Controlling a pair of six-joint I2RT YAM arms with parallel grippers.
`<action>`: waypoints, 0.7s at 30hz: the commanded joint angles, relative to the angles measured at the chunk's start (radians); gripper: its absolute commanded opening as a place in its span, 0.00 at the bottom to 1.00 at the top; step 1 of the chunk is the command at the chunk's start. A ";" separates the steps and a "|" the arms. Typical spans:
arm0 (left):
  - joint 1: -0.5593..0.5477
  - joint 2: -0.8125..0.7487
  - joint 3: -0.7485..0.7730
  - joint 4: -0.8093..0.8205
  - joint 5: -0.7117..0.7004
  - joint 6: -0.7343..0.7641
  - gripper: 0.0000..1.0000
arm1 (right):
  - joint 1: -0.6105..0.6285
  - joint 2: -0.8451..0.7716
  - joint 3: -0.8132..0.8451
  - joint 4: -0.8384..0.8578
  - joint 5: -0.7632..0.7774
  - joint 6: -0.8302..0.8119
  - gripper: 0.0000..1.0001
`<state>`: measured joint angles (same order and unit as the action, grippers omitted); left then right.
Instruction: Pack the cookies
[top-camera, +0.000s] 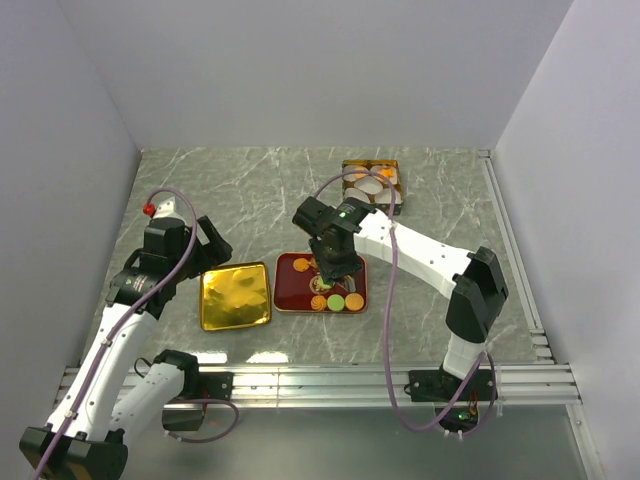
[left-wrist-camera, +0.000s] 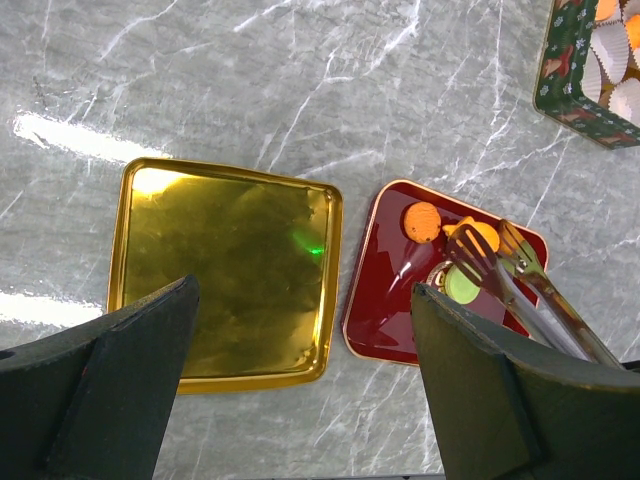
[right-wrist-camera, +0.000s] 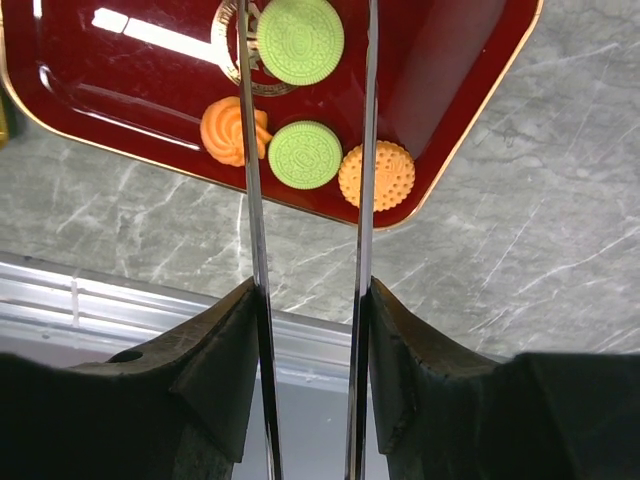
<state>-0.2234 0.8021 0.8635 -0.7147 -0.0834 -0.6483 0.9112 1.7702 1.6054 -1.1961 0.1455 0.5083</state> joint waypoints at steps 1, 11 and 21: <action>-0.004 -0.007 0.000 0.032 0.013 0.009 0.93 | 0.009 -0.009 0.079 -0.028 0.023 0.010 0.44; -0.004 0.002 0.000 0.032 0.013 0.009 0.93 | 0.009 -0.057 0.189 -0.118 0.037 0.024 0.41; -0.004 0.008 0.000 0.032 0.014 0.009 0.93 | -0.038 0.092 0.536 -0.206 0.060 -0.007 0.41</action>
<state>-0.2234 0.8093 0.8631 -0.7147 -0.0826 -0.6476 0.9016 1.8065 2.0300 -1.3529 0.1661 0.5125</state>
